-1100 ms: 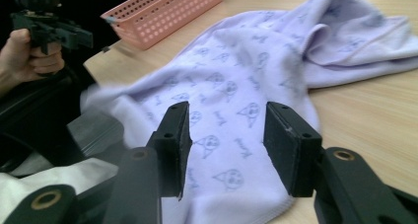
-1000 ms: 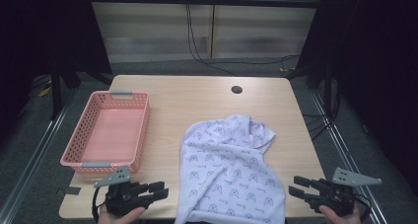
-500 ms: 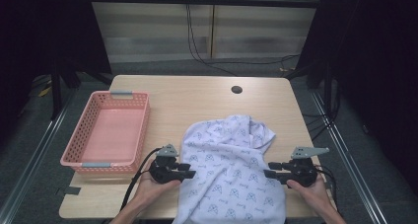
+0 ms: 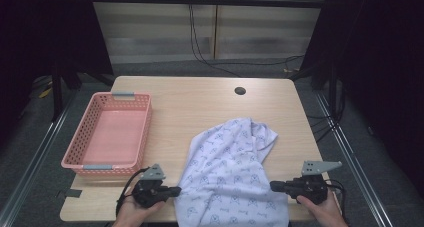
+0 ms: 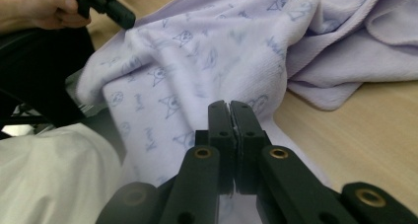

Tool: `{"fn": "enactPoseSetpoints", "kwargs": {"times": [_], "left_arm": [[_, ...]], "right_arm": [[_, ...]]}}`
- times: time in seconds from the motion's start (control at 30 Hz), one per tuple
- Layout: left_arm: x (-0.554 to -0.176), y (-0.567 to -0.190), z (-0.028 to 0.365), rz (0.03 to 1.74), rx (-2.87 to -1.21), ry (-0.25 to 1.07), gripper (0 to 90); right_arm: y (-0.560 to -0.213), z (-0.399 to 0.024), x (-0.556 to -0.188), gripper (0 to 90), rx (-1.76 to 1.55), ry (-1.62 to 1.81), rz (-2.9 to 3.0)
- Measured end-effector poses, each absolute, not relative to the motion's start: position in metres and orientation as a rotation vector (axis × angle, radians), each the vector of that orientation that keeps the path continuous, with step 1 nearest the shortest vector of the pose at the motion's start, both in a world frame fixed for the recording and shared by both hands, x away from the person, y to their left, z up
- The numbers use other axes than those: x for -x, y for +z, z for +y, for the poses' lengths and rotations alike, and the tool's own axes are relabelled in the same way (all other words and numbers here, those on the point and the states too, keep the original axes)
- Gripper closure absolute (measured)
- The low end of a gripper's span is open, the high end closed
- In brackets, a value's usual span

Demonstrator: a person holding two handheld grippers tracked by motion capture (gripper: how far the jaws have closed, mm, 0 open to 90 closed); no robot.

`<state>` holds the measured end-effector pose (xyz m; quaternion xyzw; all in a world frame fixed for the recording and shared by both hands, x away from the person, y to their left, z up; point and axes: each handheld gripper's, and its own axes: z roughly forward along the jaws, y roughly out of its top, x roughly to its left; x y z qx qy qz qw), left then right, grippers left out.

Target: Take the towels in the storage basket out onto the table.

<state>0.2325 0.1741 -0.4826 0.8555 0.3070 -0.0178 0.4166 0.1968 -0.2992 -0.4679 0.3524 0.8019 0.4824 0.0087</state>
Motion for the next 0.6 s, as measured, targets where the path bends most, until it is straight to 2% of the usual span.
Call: {"fn": "enactPoseSetpoints", "kwargs": {"times": [0.17, 0.23, 0.27, 0.5, 0.53, 0.6], "left_arm": [[-0.243, -0.478, 0.203, 0.86, -2.014, -0.028, 89.3], [-0.249, -0.474, 0.204, 0.854, -1.954, -0.043, 80.6], [-0.251, -0.473, 0.199, 0.828, -1.943, -0.055, 77.4], [-0.285, -0.477, 0.151, 0.744, -2.032, -0.065, 76.5], [-0.296, -0.481, 0.14, 0.736, -2.048, -0.066, 76.5], [-0.307, -0.489, 0.126, 0.723, -2.097, -0.048, 78.2]], "right_arm": [[-0.463, -0.302, -0.196, 77.6, -1.129, 1.491, 2.427], [-0.461, -0.302, -0.205, 72.6, -1.141, 1.474, 2.397], [-0.461, -0.3, -0.211, 72.2, -1.146, 1.462, 2.383], [-0.469, -0.28, -0.273, 66.4, -1.158, 1.387, 2.4], [-0.469, -0.28, -0.273, 66.4, -1.158, 1.387, 2.4], [-0.475, -0.27, -0.292, 58.7, -1.17, 1.33, 2.408]]}}
